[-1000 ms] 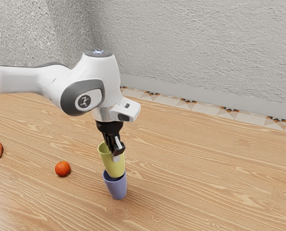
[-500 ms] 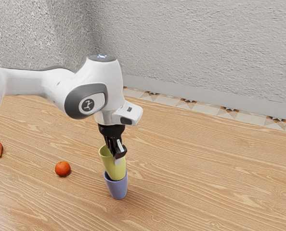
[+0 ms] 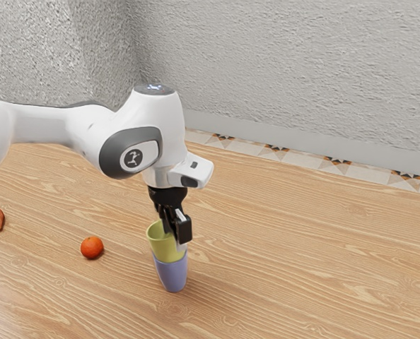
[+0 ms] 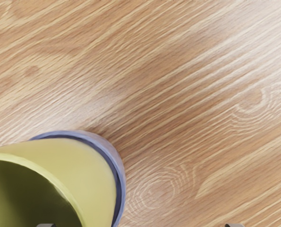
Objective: Place the left cup onto the right cup
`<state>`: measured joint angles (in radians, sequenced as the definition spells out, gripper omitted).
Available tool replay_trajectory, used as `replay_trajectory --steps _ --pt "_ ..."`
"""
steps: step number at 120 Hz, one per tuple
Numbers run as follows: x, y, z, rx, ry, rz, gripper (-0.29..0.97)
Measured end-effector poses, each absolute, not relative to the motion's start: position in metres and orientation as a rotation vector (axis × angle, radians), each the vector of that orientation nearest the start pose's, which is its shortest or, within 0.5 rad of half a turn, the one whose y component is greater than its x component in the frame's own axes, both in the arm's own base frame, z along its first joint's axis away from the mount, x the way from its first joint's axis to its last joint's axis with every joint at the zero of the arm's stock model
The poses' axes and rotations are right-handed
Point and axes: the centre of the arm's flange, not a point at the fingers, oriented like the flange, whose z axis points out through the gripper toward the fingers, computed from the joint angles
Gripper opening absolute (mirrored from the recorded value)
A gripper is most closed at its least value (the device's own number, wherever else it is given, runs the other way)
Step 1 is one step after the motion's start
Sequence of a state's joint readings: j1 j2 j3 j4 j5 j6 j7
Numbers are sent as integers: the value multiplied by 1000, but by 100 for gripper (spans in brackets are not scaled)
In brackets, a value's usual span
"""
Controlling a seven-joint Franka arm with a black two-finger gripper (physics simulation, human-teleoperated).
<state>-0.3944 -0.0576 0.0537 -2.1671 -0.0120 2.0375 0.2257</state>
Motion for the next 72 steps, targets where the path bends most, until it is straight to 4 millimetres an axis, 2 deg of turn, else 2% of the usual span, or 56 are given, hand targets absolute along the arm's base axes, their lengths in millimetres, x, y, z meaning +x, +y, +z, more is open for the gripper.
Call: replay_trajectory --steps 14,28,39,49,72 --pt "489 -171 422 -3032 867 91 54" --pt "499 -169 447 -3041 857 36 59" --pt "515 -166 481 -3048 839 -28 61" --pt "530 -154 513 -3060 797 -82 63" --pt "561 -100 607 -3086 634 -229 65"
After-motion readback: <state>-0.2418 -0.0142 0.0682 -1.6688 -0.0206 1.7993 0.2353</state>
